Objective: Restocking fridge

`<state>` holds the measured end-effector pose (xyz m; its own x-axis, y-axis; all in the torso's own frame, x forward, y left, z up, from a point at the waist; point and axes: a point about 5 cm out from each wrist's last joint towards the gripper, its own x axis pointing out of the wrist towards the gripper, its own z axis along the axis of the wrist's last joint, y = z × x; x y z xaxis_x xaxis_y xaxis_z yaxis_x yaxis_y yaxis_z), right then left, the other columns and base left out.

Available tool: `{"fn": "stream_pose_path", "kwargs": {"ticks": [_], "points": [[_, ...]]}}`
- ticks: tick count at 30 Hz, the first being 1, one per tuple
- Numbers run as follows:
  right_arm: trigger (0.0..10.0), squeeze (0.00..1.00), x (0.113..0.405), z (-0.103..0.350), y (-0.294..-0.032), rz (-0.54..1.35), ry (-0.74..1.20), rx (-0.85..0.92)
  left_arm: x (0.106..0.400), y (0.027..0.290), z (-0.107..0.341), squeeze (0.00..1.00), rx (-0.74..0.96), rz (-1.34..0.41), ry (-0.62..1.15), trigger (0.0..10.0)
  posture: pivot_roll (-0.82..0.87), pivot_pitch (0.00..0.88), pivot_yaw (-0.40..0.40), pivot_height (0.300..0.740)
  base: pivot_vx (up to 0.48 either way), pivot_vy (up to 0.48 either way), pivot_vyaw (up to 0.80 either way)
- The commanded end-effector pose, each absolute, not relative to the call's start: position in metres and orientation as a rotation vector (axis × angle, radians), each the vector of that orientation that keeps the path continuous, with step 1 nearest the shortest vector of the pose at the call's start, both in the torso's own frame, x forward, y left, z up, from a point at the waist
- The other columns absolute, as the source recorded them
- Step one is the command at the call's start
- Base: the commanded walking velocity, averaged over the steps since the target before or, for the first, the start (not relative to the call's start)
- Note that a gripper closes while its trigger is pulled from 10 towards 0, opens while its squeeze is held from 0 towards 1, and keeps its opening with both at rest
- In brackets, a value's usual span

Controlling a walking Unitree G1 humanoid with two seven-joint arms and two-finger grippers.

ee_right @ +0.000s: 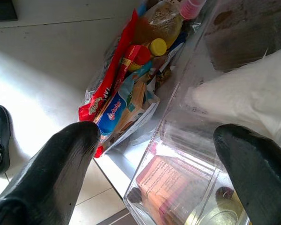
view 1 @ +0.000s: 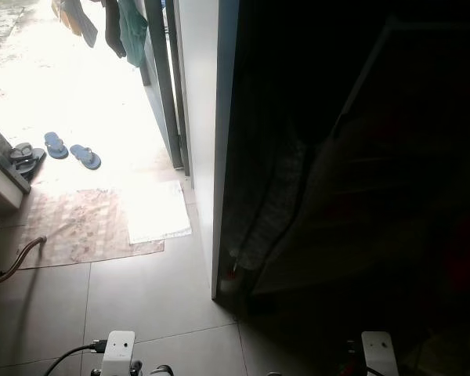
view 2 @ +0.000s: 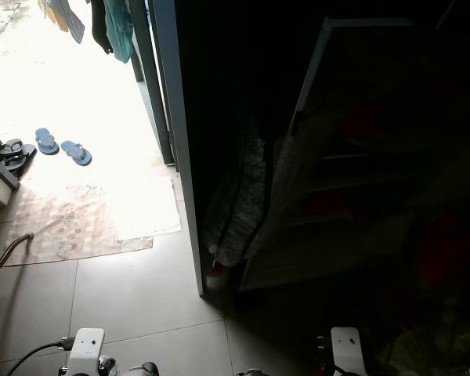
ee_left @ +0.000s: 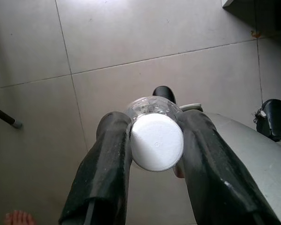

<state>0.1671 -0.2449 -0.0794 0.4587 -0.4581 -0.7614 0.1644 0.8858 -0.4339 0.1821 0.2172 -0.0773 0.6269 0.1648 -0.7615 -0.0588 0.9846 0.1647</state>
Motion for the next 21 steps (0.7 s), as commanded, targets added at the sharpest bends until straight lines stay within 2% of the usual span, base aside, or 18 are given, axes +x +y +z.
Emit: {"fn": "stream_pose_path", "kwargs": {"ticks": [1, 10, 21], "points": [[10.0, 0.0, 0.159, -0.078, -0.261, -0.445, 1.046, -0.329, 0.175, 0.218, -0.081, 0.0, 0.14, 0.122, 0.914, 10.0, -0.03, 0.196, -0.061, 0.74, 0.0, 0.0, 0.0], [10.0, 0.0, 0.158, -0.077, -0.265, -0.467, 1.041, -0.326, 0.174, 0.221, -0.081, 0.0, 0.149, 0.12, 0.922, 10.0, -0.03, 0.192, -0.059, 0.74, 0.0, -0.298, 0.0], [10.0, 0.0, 0.166, -0.077, -0.253, -0.436, 1.025, -0.299, 0.173, 0.223, -0.081, 0.0, 0.154, 0.122, 0.922, 10.0, -0.02, 0.188, -0.057, 0.74, 0.0, -0.349, 0.0]]}}
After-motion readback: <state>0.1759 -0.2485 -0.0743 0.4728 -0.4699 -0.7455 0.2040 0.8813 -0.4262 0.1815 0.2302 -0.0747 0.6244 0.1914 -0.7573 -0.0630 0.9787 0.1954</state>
